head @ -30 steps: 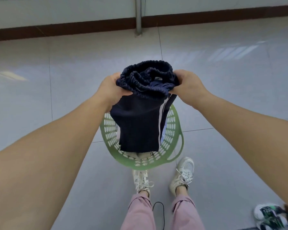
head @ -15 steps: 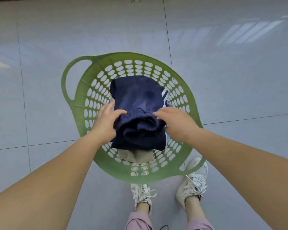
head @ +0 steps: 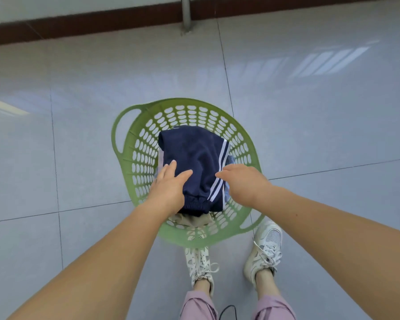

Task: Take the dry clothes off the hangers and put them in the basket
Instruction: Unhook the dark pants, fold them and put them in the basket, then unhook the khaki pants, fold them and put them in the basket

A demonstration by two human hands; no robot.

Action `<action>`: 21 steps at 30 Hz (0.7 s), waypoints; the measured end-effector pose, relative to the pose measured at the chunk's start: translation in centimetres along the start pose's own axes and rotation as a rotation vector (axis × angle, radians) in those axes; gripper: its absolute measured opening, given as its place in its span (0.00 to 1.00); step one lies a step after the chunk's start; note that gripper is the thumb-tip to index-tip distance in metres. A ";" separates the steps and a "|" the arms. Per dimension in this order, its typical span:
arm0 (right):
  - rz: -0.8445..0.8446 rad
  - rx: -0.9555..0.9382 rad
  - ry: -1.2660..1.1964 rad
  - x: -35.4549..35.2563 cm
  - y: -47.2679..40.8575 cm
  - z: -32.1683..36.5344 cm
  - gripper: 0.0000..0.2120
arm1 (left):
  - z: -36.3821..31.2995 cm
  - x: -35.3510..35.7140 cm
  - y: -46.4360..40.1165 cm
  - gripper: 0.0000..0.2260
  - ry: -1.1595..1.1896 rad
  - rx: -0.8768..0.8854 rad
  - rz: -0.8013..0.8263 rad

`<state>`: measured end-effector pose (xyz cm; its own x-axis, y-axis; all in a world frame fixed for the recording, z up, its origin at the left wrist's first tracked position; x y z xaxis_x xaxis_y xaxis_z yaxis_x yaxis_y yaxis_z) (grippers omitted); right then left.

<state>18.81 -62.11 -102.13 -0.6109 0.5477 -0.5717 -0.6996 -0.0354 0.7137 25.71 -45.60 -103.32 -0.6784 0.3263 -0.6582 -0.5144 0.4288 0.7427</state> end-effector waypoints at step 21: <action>-0.744 0.057 -0.246 -26.7 38.3 7.7 0.15 | -17.5 -35.4 29.0 0.25 -0.109 0.489 -0.487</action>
<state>11.20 -71.66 -56.38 0.1148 0.5806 -0.8060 -0.8684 0.4527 0.2024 25.61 -59.46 -56.34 -0.3608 0.0721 -0.9298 -0.4344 0.8693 0.2360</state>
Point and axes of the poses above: each hand's wrist, its own y-axis away from the middle knuckle, its own x-axis out of the palm, z = x × y, the point moved 2 cm from there along -y, towards the middle knuckle, and after that the axes turned 14 degrees about -y, right-handed, at the moved point
